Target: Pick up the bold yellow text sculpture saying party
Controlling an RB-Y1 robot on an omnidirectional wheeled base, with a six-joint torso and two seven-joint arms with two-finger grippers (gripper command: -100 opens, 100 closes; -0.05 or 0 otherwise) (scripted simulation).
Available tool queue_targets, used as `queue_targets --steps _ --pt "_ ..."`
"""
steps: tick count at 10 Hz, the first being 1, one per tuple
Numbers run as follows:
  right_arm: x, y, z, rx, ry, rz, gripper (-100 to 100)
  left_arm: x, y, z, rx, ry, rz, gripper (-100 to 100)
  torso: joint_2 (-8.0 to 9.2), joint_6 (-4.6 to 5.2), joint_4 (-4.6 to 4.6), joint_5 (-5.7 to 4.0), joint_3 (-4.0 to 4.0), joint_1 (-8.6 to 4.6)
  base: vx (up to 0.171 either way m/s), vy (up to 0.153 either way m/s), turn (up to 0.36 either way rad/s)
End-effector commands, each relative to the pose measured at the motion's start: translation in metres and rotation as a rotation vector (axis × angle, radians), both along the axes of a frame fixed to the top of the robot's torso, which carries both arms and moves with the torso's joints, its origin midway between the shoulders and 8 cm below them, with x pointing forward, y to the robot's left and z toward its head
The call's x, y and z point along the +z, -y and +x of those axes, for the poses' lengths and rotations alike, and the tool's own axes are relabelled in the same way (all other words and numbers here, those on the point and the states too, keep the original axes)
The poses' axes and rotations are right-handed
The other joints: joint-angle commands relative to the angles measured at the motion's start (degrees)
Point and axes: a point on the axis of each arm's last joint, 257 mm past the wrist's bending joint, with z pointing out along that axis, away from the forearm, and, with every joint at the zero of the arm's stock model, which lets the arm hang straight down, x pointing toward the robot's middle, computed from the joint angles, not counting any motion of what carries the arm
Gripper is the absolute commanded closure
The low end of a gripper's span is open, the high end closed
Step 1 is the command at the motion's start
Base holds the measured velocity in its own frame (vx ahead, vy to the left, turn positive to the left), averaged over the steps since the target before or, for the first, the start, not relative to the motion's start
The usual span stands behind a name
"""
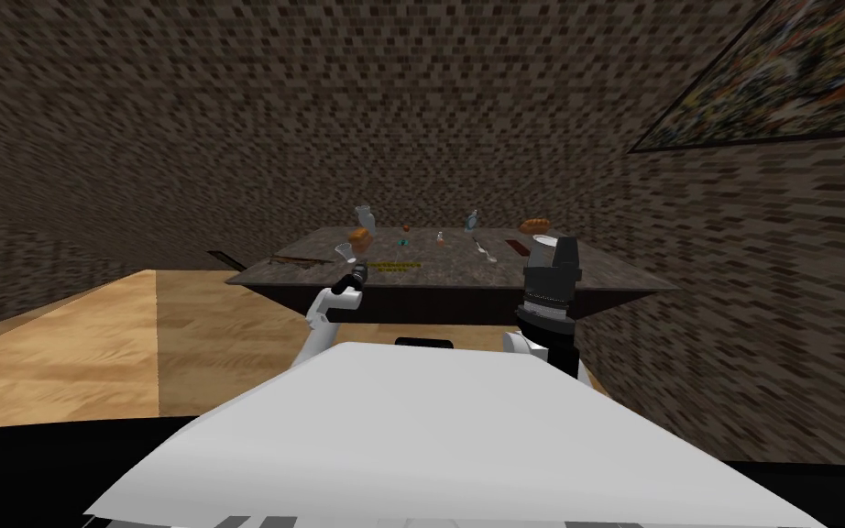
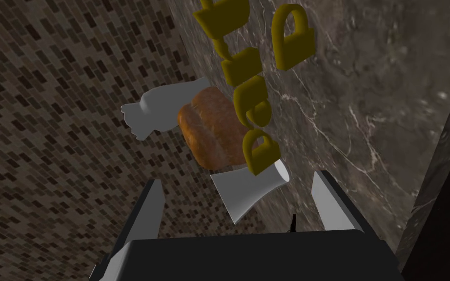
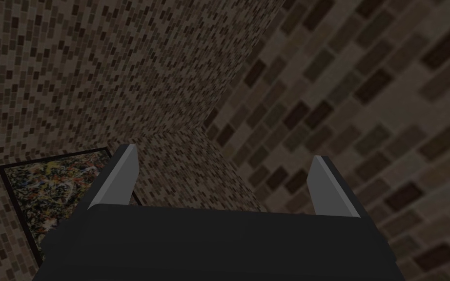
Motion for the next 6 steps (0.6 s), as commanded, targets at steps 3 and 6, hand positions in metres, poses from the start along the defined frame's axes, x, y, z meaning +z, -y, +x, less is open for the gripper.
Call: queue_targets --steps 3,6 --pt "0.0 0.0 0.0 0.0 0.0 0.0 0 -0.003 -0.009 0.006 0.026 -0.062 -0.007 -100 -0.02 0.0 0.0 0.0 -0.01 0.02 -0.028 0.035 -0.027" --pt "0.0 0.0 0.0 0.0 0.0 0.0 0 0.0 -0.019 0.02 0.053 -0.108 -0.02 -100 -0.06 -0.02 -0.02 0.0 -0.03 -0.04 -0.022 0.026 -0.045"
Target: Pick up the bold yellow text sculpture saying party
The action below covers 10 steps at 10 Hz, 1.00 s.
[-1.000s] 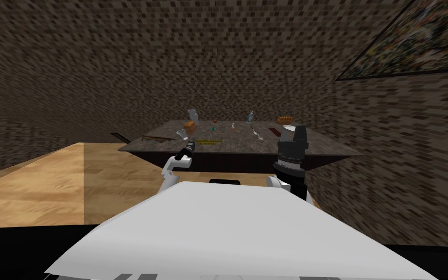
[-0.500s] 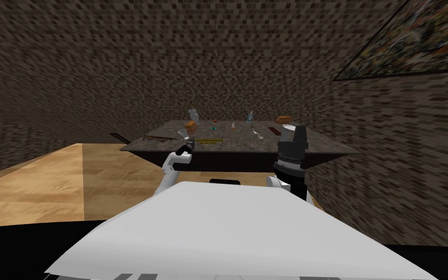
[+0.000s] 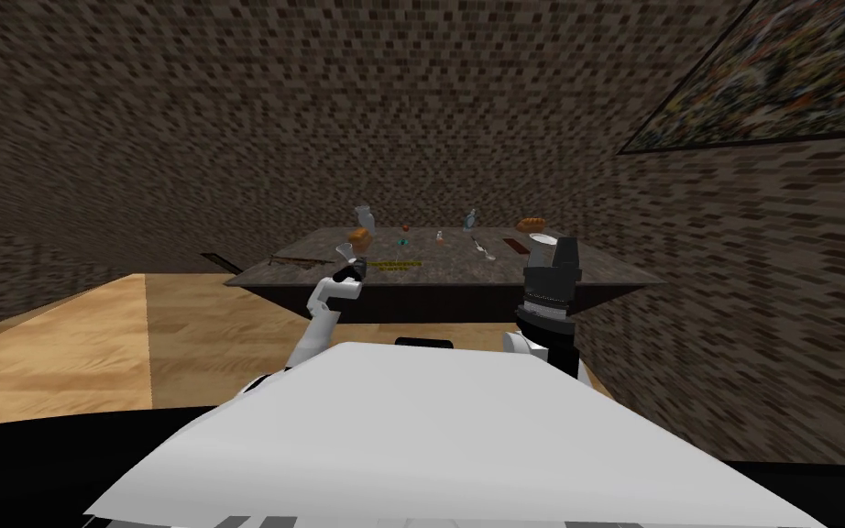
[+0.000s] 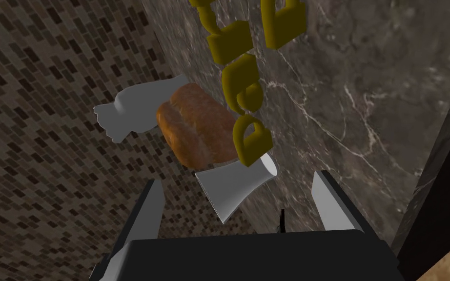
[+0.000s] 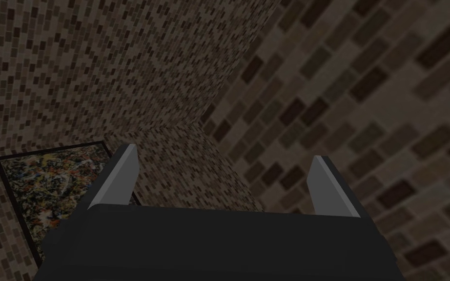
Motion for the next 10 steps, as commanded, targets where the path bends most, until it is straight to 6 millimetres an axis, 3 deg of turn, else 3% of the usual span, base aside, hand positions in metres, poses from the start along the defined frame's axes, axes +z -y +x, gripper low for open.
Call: queue_targets --steps 1,10 --pt "0.0 0.0 0.0 0.0 0.0 0.0 0 -0.006 -0.004 -0.001 0.017 -0.038 -0.008 -100 0.0 0.0 0.0 0.0 0.0 0.0 -0.013 0.024 -0.032" --pt "0.0 0.0 0.0 0.0 0.0 0.0 0 -0.009 -0.021 0.015 0.105 -0.184 -0.072 -100 -0.06 -0.03 -0.02 0.0 -0.04 -0.05 -0.004 0.015 -0.044"
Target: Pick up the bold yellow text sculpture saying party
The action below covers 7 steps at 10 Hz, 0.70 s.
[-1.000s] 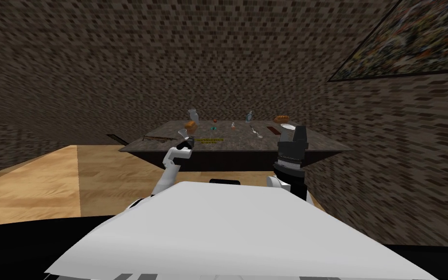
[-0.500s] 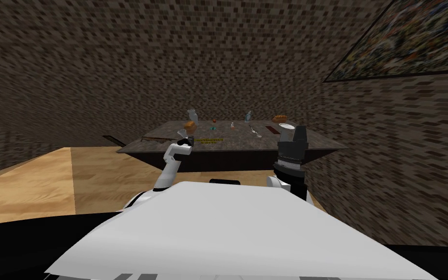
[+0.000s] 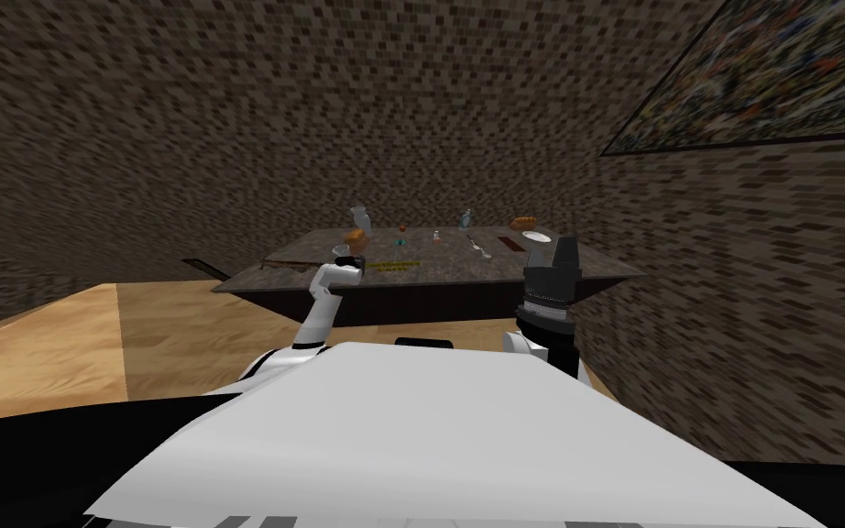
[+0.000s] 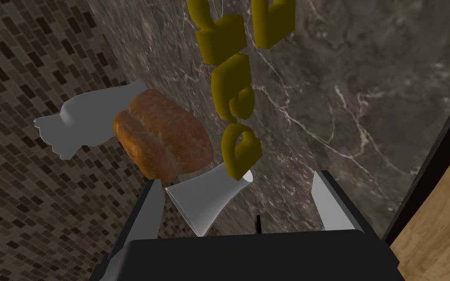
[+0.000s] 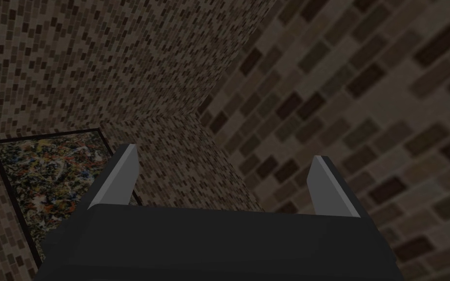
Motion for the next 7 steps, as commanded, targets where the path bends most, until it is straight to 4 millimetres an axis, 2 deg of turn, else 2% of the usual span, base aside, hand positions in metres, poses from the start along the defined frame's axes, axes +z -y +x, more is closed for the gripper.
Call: queue_targets --steps 1,2,3,4,5,7 --pt "0.0 0.0 0.0 0.0 0.0 0.0 0 -0.0043 -0.0021 -0.0022 0.019 -0.038 -0.013 -100 0.0 0.0 0.0 0.0 0.0 0.0 0.004 0.016 -0.051" --pt "0.0 0.0 0.0 0.0 0.0 0.0 0 -0.0069 -0.0027 -0.0045 0.023 -0.051 -0.014 -100 0.0 -0.02 -0.01 0.01 0.0 0.0 0.001 0.008 0.005" --pt "0.0 0.0 0.0 0.0 0.0 0.0 0 -0.0025 -0.0033 0.002 0.038 -0.065 -0.034 -100 0.01 -0.03 0.0 0.0 0.0 -0.01 0.005 0.008 -0.077" --pt "0.0 0.0 0.0 0.0 0.0 0.0 0 -0.0073 -0.0043 -0.0027 0.047 -0.09 -0.037 -100 -0.01 0.0 0.0 -0.01 0.0 -0.03 0.008 0.011 -0.054" --pt "0.0 0.0 0.0 0.0 0.0 0.0 0 -0.0019 -0.0038 0.0042 0.059 -0.1 -0.057 -100 -0.01 -0.02 -0.01 0.0 -0.01 -0.02 0.012 0.012 -0.107" --pt "0.0 0.0 0.0 0.0 0.0 0.0 0 -0.0085 -0.005 -0.0028 0.071 -0.136 -0.061 -100 -0.03 -0.03 -0.01 0.0 -0.02 -0.01 0.009 0.01 -0.011"
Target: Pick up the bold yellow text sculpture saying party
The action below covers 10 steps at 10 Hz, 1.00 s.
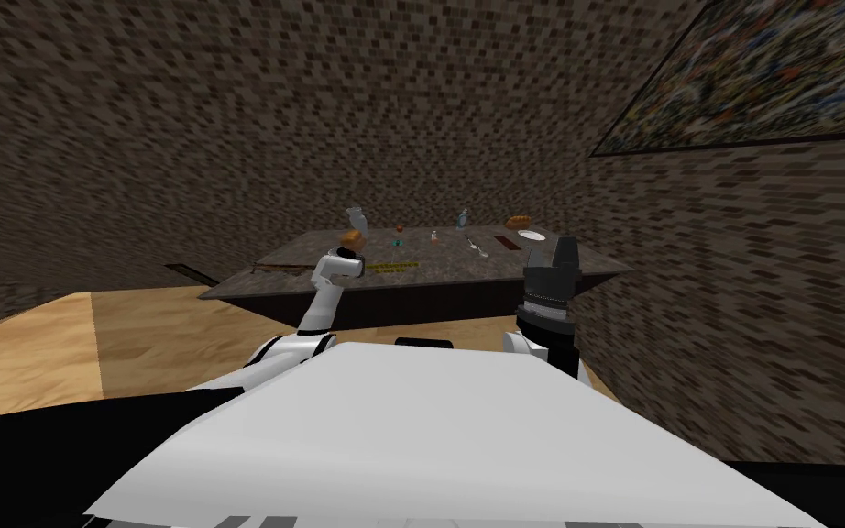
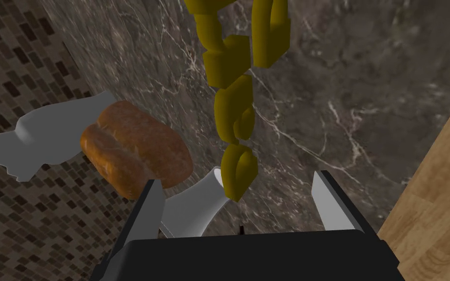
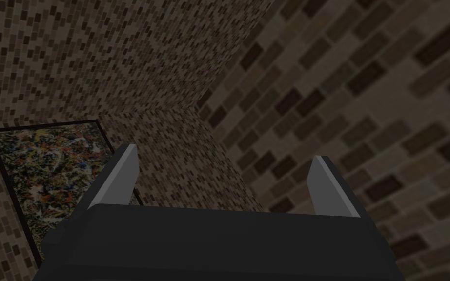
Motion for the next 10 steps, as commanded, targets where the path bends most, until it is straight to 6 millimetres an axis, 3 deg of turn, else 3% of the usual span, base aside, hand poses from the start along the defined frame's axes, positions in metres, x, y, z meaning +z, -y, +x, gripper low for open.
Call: queue_targets --steps 1,10 --pt "0.0 0.0 0.0 0.0 0.0 0.0 0 0.002 0.001 0.003 0.019 -0.03 -0.025 -100 0.0 0.0 0.0 0.0 0.0 0.0 0.014 0.003 -0.106" --pt "0.0 0.0 0.0 0.0 0.0 0.0 0 0.003 0.014 -0.003 0.092 -0.199 -0.137 -100 -0.05 0.02 -0.01 -0.02 -0.03 -0.06 0.017 0.002 -0.069"
